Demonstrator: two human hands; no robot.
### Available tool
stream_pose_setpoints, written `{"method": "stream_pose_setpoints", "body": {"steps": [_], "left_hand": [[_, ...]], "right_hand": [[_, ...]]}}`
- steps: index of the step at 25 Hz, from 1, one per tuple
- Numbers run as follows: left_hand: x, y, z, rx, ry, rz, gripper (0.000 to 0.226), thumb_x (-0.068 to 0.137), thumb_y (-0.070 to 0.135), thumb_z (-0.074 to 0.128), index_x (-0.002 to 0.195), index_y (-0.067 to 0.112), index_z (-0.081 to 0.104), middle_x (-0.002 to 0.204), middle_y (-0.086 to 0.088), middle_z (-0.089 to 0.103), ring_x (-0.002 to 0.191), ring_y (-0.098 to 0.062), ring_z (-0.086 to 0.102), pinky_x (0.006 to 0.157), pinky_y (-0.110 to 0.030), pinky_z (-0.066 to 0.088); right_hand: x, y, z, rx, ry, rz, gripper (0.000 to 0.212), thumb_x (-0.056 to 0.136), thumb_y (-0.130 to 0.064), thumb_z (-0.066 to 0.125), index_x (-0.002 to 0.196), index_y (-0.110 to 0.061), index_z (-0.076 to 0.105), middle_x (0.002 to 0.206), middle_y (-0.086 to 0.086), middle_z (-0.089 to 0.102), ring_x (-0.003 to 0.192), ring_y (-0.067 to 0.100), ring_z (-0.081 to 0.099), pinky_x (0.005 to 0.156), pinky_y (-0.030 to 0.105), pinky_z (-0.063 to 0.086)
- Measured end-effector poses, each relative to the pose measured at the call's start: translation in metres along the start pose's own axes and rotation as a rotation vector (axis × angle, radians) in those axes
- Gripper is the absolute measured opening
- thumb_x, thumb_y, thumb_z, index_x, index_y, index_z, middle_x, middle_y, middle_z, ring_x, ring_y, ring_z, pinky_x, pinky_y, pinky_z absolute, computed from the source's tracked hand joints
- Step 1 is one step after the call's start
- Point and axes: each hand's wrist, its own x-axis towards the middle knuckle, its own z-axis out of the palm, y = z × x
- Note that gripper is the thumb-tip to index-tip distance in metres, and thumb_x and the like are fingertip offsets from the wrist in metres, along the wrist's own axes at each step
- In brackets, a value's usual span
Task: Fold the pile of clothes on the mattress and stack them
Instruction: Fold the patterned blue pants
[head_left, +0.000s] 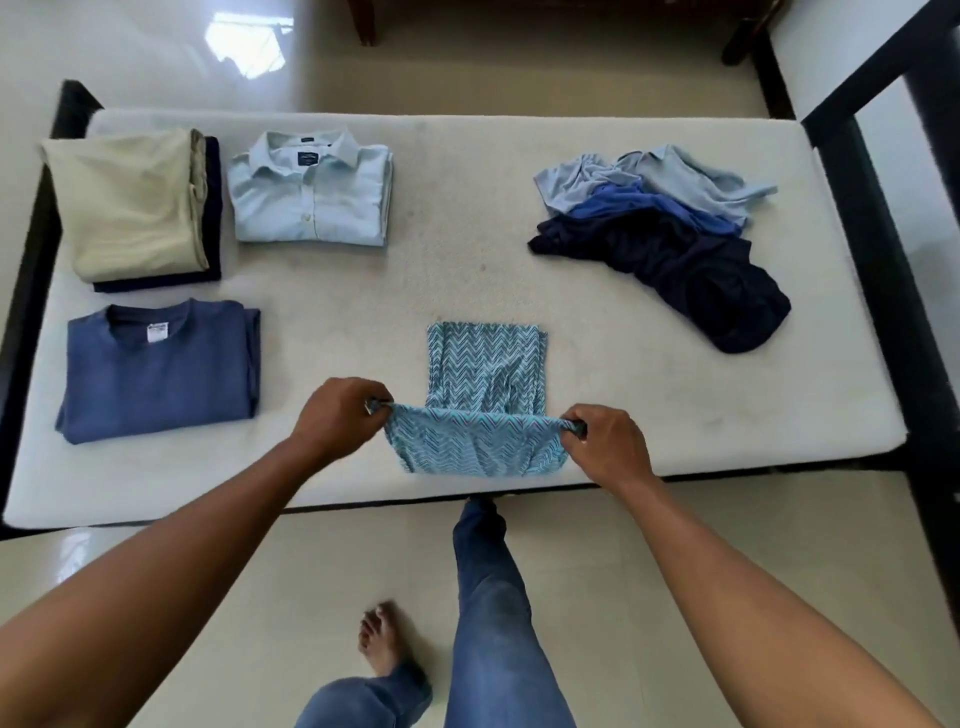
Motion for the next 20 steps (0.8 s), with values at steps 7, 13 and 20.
{"method": "stream_pose_setpoints", "body": {"steps": [7, 13, 20], "left_hand": [[0.166, -0.029, 0.04, -0.122, 0.068, -0.215, 0.01, 0.086, 0.019, 0.076, 0.095, 0.018, 0.081, 0.09, -0.003, 0.079, 0.081, -0.024, 0.073, 0.079, -0.035, 0.056], [0.238, -0.058, 0.115, -0.221, 0.086, -0.49, 0.034, 0.09, 0.029, 0.072, 0.12, 0.013, 0.069, 0.11, -0.008, 0.076, 0.099, -0.028, 0.072, 0.091, -0.037, 0.051], [0.166, -0.035, 0.169, -0.714, -0.325, -0.897, 0.045, 0.09, 0.053, 0.074, 0.113, 0.015, 0.071, 0.103, -0.003, 0.072, 0.096, -0.023, 0.071, 0.069, -0.026, 0.05]], "right_hand": [[0.199, 0.025, 0.016, 0.164, -0.084, 0.113, 0.022, 0.084, -0.025, 0.082, 0.105, -0.021, 0.077, 0.091, 0.0, 0.075, 0.08, 0.016, 0.067, 0.073, 0.027, 0.052], [0.291, 0.051, 0.083, 0.237, -0.01, 0.252, 0.025, 0.089, -0.024, 0.075, 0.112, -0.015, 0.071, 0.097, 0.003, 0.075, 0.09, 0.022, 0.071, 0.087, 0.037, 0.057], [0.247, 0.04, 0.123, 0.5, -0.279, 0.647, 0.067, 0.085, -0.044, 0.082, 0.132, -0.009, 0.051, 0.122, 0.001, 0.063, 0.104, 0.019, 0.059, 0.089, 0.029, 0.045]]}}
